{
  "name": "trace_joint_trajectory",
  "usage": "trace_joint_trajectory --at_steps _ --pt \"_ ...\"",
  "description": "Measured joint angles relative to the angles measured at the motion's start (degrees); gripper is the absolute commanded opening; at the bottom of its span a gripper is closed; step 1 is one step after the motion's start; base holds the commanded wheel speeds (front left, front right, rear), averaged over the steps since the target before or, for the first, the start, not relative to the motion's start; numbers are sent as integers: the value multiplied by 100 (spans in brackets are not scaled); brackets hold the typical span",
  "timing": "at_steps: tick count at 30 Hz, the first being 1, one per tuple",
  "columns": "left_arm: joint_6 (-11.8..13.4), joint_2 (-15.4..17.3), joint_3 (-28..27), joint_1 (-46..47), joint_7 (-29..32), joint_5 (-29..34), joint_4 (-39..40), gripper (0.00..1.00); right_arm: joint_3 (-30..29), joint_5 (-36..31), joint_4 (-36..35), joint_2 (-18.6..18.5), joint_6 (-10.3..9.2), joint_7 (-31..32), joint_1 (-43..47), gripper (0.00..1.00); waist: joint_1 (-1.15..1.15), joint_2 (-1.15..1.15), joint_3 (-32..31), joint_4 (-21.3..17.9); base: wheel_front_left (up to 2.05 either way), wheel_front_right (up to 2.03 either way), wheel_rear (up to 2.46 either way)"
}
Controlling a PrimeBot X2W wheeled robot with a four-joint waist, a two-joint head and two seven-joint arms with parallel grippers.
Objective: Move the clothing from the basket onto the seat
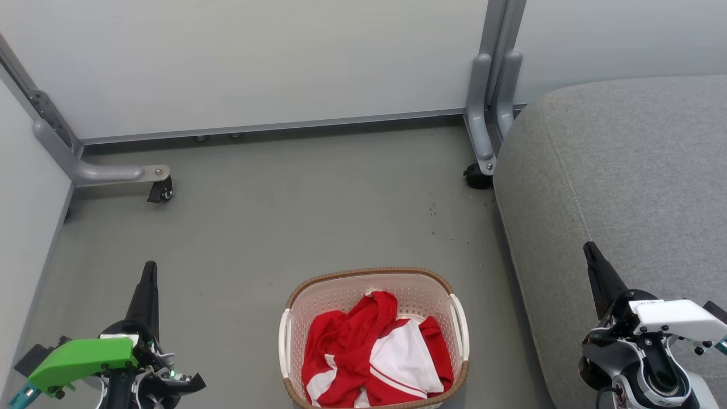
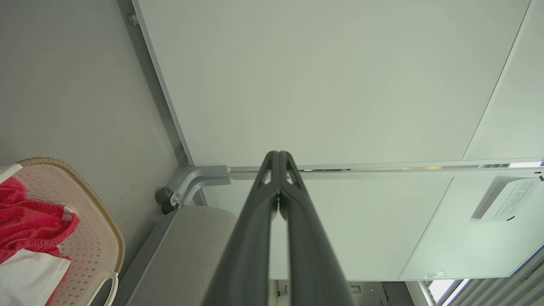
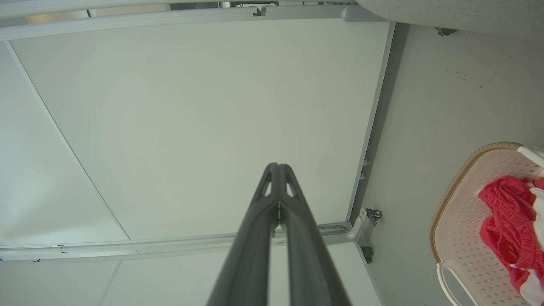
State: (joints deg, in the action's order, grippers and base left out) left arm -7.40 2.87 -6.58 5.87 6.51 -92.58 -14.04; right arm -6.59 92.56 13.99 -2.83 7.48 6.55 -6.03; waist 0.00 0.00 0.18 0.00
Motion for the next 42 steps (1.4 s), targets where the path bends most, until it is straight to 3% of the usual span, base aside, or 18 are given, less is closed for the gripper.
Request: trace_joint_trajectory --at_steps 12,13,20,25,42 --pt "0 0 0 0 0 0 0 0 0 0 0 0 0 -1 0 0 0 0 0 0 0 0 0" --pt "1 -3 2 -7 -2 -1 -15 100 0 1 16 4 0 -1 6 100 0 0 0 0 0 0 0" --pt "13 -47 101 -205 -74 20 -266 100 30 -8 234 57 -2 -34 226 100 0 0 -11 -4 0 0 0" --pt "15 -42 176 -205 -215 489 -272 100 144 -345 230 26 -2 -207 226 100 0 0 -31 -13 0 0 0" --pt "267 -47 495 -269 -646 2586 186 100 579 -2767 -256 -105 -2 -643 266 100 0 0 -68 -52 0 0 0"
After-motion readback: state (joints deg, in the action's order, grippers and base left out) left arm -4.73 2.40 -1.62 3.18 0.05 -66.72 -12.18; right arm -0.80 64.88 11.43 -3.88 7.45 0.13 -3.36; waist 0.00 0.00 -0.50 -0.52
